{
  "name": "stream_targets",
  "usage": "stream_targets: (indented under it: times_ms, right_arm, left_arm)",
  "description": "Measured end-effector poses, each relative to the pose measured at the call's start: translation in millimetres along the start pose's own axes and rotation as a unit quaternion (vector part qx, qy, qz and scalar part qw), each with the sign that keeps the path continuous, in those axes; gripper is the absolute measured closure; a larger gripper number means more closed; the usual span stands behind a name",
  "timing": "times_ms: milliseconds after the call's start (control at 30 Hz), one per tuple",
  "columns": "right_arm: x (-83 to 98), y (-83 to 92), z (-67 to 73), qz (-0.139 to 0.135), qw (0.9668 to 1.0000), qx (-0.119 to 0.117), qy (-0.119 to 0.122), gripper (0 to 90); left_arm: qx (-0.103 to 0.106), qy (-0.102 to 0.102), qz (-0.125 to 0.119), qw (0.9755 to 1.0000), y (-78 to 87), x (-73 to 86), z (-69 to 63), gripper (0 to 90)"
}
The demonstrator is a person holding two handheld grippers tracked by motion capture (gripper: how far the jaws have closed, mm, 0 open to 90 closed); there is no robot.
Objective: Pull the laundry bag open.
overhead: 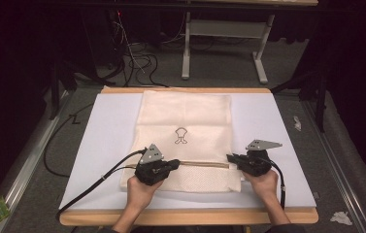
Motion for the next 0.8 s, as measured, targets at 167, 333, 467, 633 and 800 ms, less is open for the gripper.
stream_targets:
  times_ms: [167, 333, 467, 633, 800]
  right_arm:
    - [-1.8, -0.3, 0.1, -0.002, 1.0, 0.0, -0.001, 88.1]
    - [-5.2, 2.3, -1.5, -0.005, 1.0, 0.002, -0.002, 88.1]
    - [-1.6, 1.3, -1.8, 0.0, 1.0, 0.005, 0.001, 88.1]
    - [-1.9, 0.4, -2.8, -0.002, 1.0, 0.002, -0.005, 88.1]
    - [-4.1, 1.4, -4.9, -0.002, 1.0, 0.004, -0.005, 88.1]
  left_arm:
    - [0.001, -0.004, 0.0, 1.0, 0.0, 0.5, 0.4, 87.2]
    - [0.001, -0.009, 0.003, 1.0, -1.4, 6.0, -1.3, 87.2]
    - [-0.001, -0.002, -0.003, 1.0, 2.5, 3.3, 3.9, 87.2]
    - [-0.003, 0.003, -0.006, 1.0, 4.7, 4.4, 4.6, 87.2]
    - [-0.002, 0.006, -0.002, 1.0, 7.4, 6.6, 9.8, 87.2]
Point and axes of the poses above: each handheld gripper's, and its own axes: y roughly backward along the jaws, x roughly out of its underside, z roughly to its left, the point moved 8 cm from there along -y, roughly forward along the jaws, and after that the axes turned 5 degrees about -x, right-handed, at the moved point
